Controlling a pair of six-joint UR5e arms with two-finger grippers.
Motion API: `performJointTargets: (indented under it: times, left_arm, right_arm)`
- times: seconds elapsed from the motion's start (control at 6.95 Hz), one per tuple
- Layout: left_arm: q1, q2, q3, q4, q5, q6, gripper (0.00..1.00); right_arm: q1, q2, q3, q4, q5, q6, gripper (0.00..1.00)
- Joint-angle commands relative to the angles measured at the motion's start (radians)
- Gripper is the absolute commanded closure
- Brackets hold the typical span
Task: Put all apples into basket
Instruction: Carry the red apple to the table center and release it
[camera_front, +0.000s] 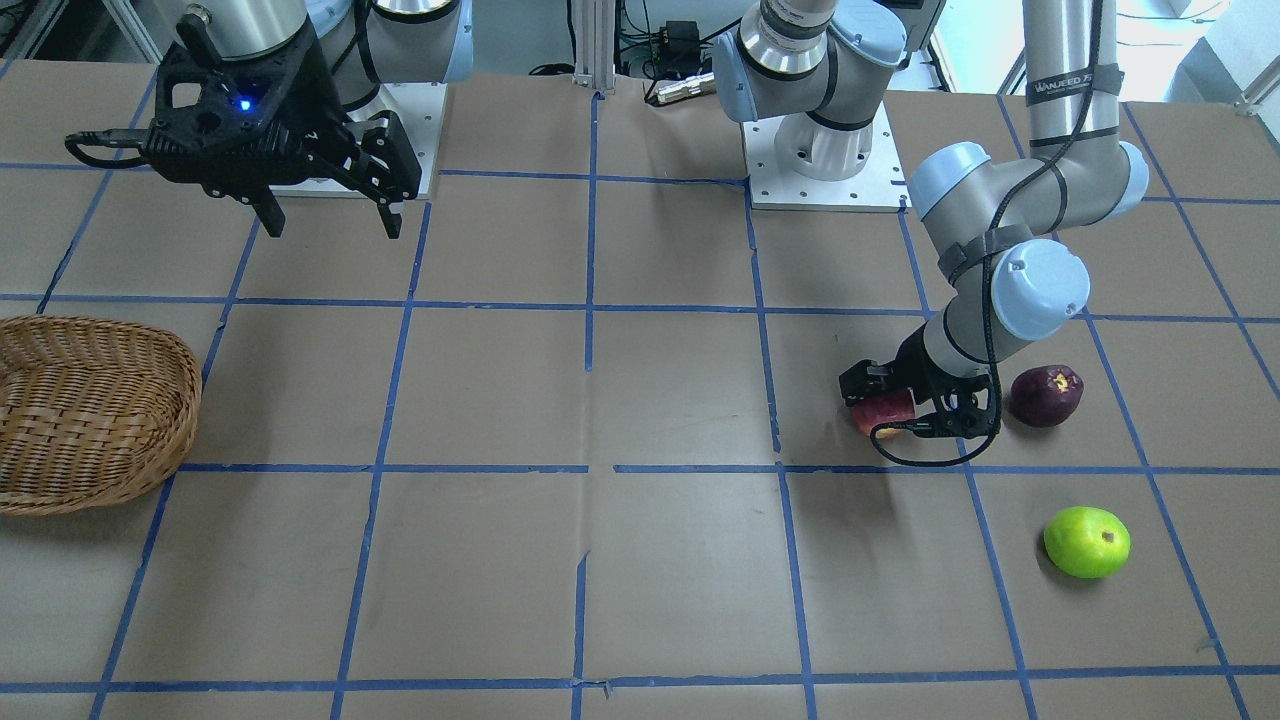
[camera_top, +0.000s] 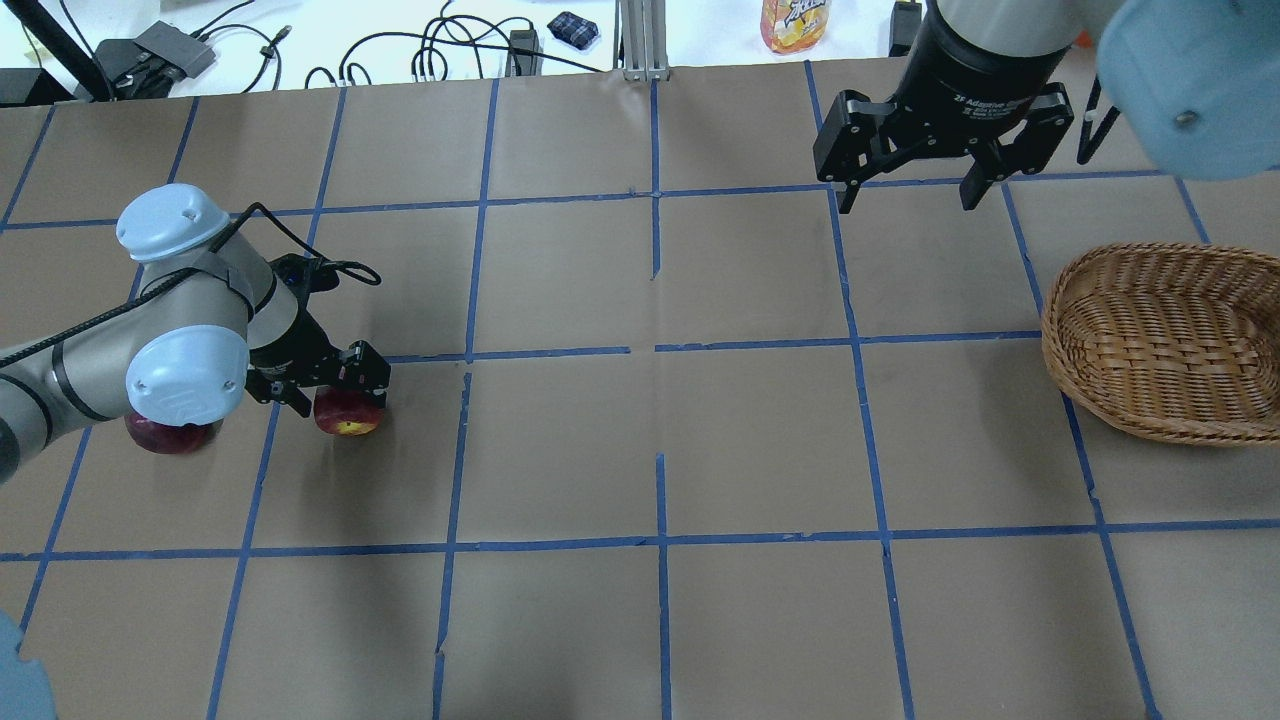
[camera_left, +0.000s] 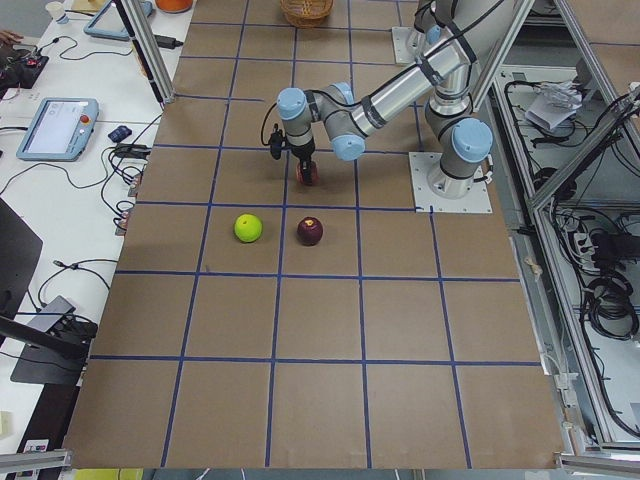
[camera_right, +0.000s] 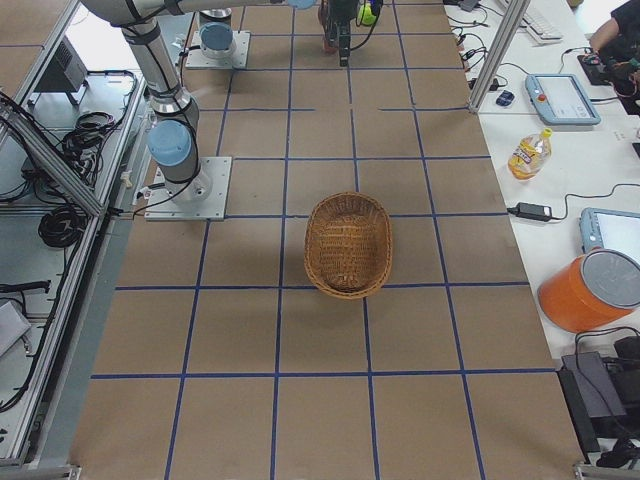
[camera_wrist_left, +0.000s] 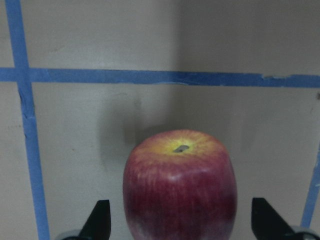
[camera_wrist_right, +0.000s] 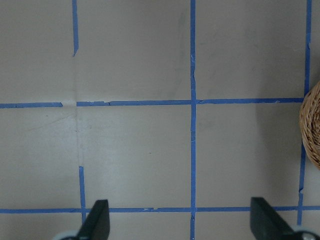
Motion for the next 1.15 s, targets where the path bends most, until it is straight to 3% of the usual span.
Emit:
performJointTargets:
  times: [0.0, 0.14, 0.43, 0.72, 1.01]
  left_arm:
    - [0.001, -0.014, -0.021, 0.075, 0.005, 0.009, 0.57]
    - [-0.004, 0.003, -0.012, 0.077, 0.002, -0.001, 0.80]
    - [-0.174, 0.037, 0.054, 0.061, -0.033, -0.144, 0.86]
    - [-0.407, -0.026, 0.161, 0.075, -0.088, -0.502, 0.93]
    - [-0.578, -0.137, 0.296, 0.136, -0.102, -0.685, 0.95]
  right_arm:
    - [0.000, 0.000, 0.000, -0.001, 0.000, 0.000, 0.00]
    - [0.000, 0.000, 0.000, -0.001, 0.000, 0.000, 0.00]
    - [0.000, 0.000, 0.000, 0.001, 0.000, 0.002, 0.00]
    - [0.000, 0.000, 0.000, 0.001, 0.000, 0.002, 0.00]
    - [0.000, 0.000, 0.000, 0.001, -0.002, 0.002, 0.00]
